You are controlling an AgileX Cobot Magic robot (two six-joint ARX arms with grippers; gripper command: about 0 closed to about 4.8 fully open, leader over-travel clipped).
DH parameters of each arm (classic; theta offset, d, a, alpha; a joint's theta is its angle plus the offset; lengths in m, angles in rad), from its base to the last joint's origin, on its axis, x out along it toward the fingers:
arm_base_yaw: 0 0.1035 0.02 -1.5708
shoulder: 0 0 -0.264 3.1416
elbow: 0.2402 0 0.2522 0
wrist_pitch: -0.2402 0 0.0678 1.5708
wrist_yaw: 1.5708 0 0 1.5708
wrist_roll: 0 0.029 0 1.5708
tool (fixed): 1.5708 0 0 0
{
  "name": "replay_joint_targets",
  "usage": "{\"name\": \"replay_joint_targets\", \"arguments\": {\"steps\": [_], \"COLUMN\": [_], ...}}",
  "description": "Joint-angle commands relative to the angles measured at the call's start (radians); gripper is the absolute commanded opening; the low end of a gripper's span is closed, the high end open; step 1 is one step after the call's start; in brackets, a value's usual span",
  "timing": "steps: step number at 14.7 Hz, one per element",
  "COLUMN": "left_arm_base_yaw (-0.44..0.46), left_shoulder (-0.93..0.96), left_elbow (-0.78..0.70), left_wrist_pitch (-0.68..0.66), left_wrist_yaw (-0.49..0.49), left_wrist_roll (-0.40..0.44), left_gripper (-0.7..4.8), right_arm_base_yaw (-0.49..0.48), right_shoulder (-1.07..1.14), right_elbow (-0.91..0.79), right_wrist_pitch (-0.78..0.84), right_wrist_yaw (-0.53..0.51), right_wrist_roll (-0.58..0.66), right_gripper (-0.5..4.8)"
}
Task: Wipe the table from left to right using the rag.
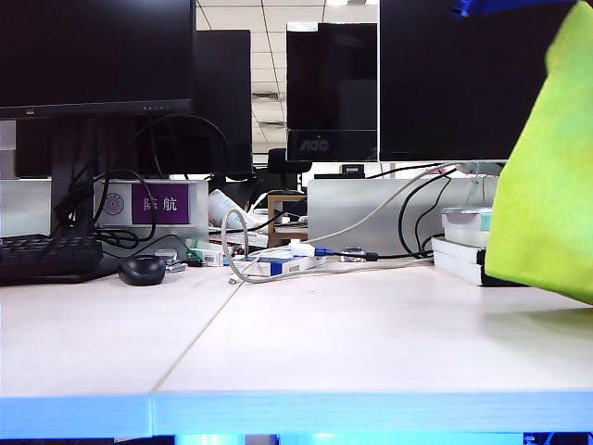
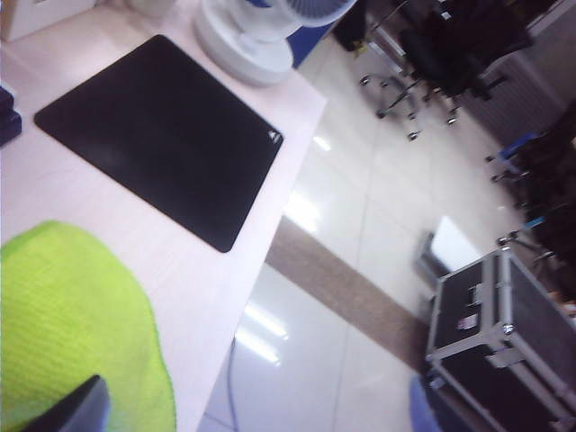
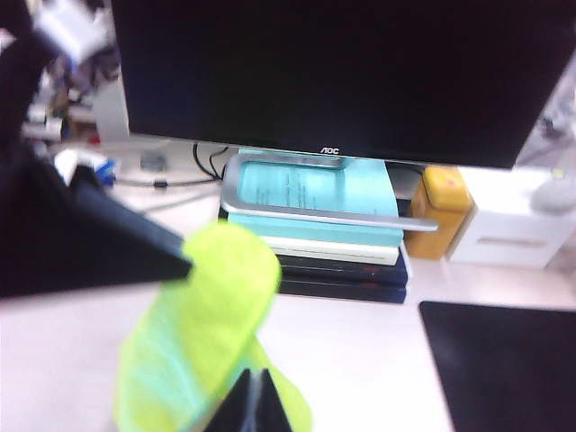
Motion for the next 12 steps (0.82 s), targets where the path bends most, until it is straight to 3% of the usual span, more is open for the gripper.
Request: {"name": "replay_joint_targets", "arguments": {"steps": [1, 2, 3, 5, 8, 9, 10, 11, 12], "left_arm_base_yaw": [0.012, 0.021, 0.021, 0.021, 0.021, 0.021, 0.021, 0.021, 0.021], "left_shoulder": [-0.018, -0.024, -0.026, -0.030, -0.029, -0.029, -0.029, -0.030, -0.037], "left_elbow": [0.004, 0.004, 0.004, 0.004, 0.003, 0.003, 0.003, 0.004, 0.004], "left_wrist_pitch": [0.069, 0.089, 0.105, 0.116, 0.117, 0.118, 0.126, 0.126, 0.126], "left_wrist_yaw": [0.065, 0.090, 0.105, 0.117, 0.121, 0.130, 0.184, 0.200, 0.262], "left_wrist_roll": [-0.055, -0.074, -0.088, -0.097, -0.081, -0.075, -0.023, -0.014, 0.037], "left_gripper": [4.37, 4.37, 4.40, 4.39, 2.10, 1.83, 1.18, 1.18, -0.04], "right_arm_base_yaw": [0.000, 0.000, 0.000, 0.000, 0.000, 0.000, 0.000, 0.000, 0.000], "right_shoulder": [0.000, 0.001, 0.001, 0.001, 0.001, 0.001, 0.001, 0.003, 0.003], "right_elbow": [0.002, 0.002, 0.002, 0.002, 0.002, 0.002, 0.001, 0.001, 0.001], "right_wrist_pitch": [0.016, 0.016, 0.017, 0.017, 0.016, 0.017, 0.026, 0.038, 0.083], "right_wrist_yaw": [-0.039, -0.034, -0.033, -0.032, -0.033, -0.033, -0.043, -0.053, -0.117], "right_wrist_roll": [-0.075, -0.096, -0.103, -0.103, -0.102, -0.102, -0.103, -0.103, -0.103], "right_gripper": [1.58, 3.07, 3.50, 3.45, 3.05, 1.80, 1.01, 1.02, -0.06]}}
